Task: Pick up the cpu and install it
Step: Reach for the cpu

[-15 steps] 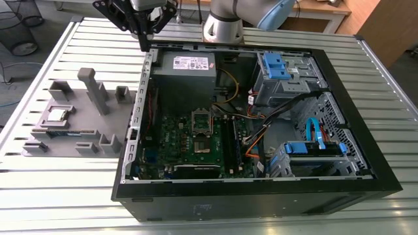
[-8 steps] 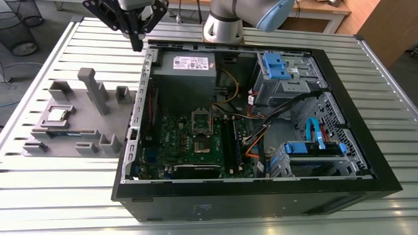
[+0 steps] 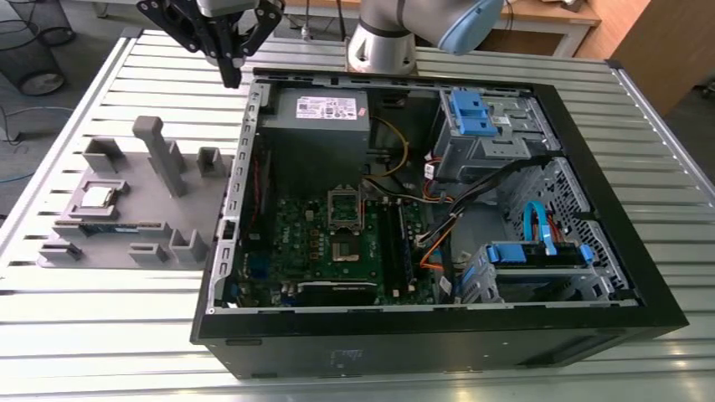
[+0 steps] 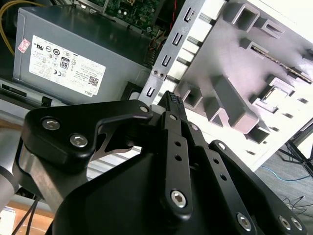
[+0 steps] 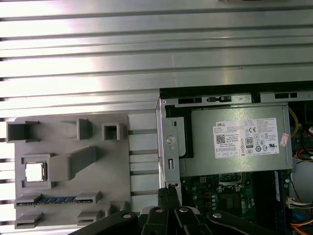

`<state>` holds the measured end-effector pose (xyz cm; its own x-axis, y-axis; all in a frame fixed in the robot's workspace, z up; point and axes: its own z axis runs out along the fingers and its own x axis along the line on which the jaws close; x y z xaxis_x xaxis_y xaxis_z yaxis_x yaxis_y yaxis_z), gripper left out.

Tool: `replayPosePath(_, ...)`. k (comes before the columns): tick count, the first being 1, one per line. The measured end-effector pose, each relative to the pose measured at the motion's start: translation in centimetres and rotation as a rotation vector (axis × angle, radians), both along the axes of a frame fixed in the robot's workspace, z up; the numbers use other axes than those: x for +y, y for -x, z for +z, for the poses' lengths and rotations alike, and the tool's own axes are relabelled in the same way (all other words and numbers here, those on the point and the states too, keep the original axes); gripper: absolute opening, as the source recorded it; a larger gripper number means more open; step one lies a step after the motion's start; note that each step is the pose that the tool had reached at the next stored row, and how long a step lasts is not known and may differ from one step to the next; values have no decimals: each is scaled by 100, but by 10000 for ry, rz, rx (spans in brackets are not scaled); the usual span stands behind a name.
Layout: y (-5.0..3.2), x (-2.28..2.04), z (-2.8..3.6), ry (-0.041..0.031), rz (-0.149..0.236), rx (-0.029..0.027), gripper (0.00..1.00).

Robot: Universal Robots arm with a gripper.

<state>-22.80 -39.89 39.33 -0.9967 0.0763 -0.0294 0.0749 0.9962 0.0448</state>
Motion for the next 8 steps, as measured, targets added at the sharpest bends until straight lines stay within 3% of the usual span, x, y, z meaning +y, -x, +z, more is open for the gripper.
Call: replayPosePath(8, 34, 0, 0, 0, 0, 0, 11)
